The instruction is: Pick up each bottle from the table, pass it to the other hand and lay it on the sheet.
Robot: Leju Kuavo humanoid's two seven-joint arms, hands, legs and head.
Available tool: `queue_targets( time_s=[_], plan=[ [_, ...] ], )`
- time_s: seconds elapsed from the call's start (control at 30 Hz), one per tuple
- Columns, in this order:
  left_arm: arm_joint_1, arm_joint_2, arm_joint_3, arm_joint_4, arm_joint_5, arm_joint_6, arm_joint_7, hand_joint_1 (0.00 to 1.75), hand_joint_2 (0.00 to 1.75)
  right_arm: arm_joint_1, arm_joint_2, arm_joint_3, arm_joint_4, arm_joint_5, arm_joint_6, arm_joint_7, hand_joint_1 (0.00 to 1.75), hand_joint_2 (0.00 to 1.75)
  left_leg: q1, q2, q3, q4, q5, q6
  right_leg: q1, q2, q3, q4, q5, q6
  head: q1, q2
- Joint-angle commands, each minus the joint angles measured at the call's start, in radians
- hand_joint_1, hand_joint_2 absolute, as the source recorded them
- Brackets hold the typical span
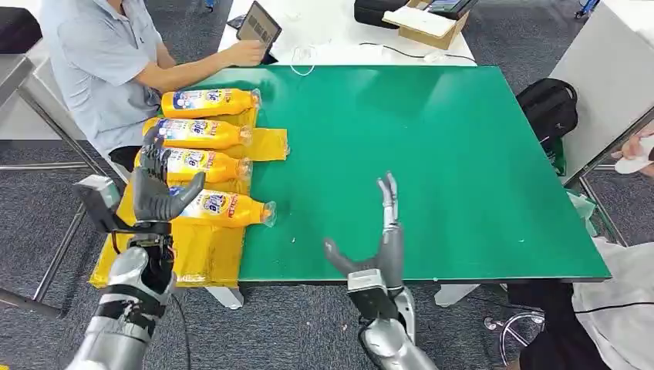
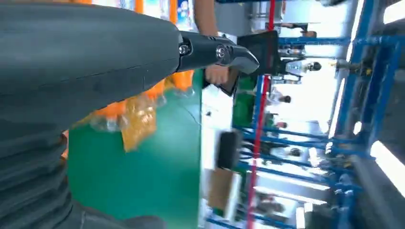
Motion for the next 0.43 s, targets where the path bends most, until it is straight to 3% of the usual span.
queue_targets(
  time_s=[0.03, 0.43],
  plan=[
    [0.173, -0.041, 0.007, -0.182, 0.042, 0.023, 0.018, 0.00, 1.75, 0.096, 0.087, -0.291, -0.182, 0.083, -0.005, 0.001, 0.00, 1.75, 0.000, -0.001, 0.002, -0.001, -0.001, 0.000, 0.000, -0.001, 0.002, -0.001, -0.001, -0.001, 0.000, 0.000],
    [0.238, -0.049, -0.073, -0.141, 0.064, -0.051, 0.023, 0.00, 1.75, 0.062, 0.139, -0.385, -0.036, 0.022, -0.005, 0.001, 0.00, 1.75, 0.001, 0.000, 0.003, -0.001, -0.002, -0.001, 0.001, 0.001, 0.003, -0.001, -0.001, -0.001, 0.000, 0.000]
  ],
)
